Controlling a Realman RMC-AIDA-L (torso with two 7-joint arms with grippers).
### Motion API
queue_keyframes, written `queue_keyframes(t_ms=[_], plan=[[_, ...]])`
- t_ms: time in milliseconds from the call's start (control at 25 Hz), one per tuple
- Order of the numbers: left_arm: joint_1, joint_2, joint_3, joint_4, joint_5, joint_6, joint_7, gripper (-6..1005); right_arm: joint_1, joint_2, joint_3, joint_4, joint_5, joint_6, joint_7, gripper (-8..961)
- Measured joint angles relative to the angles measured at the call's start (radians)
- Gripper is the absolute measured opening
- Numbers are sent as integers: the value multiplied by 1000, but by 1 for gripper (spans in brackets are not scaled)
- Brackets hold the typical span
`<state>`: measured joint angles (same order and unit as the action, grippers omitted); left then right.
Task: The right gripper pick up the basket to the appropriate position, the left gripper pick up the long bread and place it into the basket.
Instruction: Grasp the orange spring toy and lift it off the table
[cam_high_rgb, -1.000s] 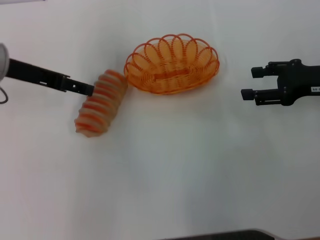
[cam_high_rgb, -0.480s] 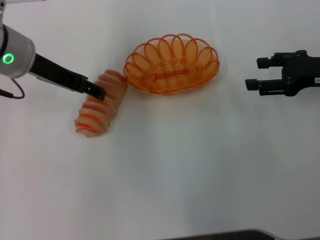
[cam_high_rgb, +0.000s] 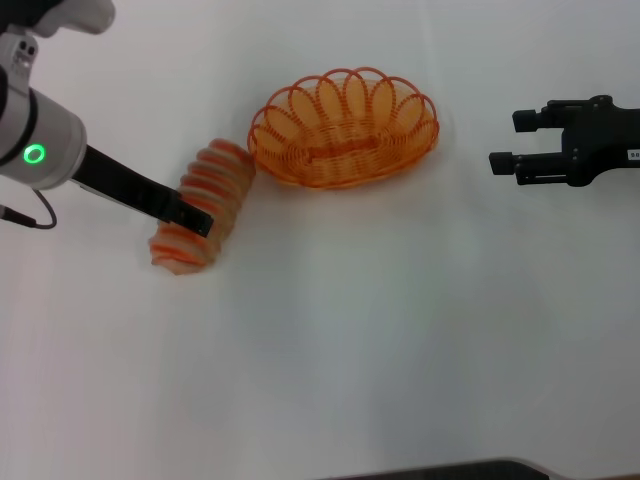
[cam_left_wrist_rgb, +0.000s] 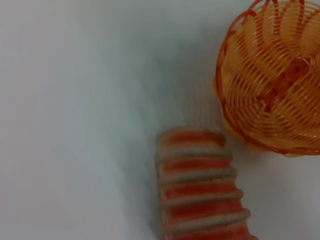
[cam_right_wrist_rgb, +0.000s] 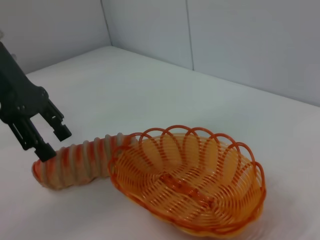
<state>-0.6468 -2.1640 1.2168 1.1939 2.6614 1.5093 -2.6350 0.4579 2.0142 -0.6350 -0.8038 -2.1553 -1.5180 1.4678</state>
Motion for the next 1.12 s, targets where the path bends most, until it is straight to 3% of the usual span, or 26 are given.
queue_keyframes(t_ms=[480,1120], plan=[[1,-1,98,0,38,-53,-36,840,1,0,-1,-2,0,3,13,768],[-16,-4,123,-36,40,-59,-75,840,3,-1,-7,-1,0,4,14,769]])
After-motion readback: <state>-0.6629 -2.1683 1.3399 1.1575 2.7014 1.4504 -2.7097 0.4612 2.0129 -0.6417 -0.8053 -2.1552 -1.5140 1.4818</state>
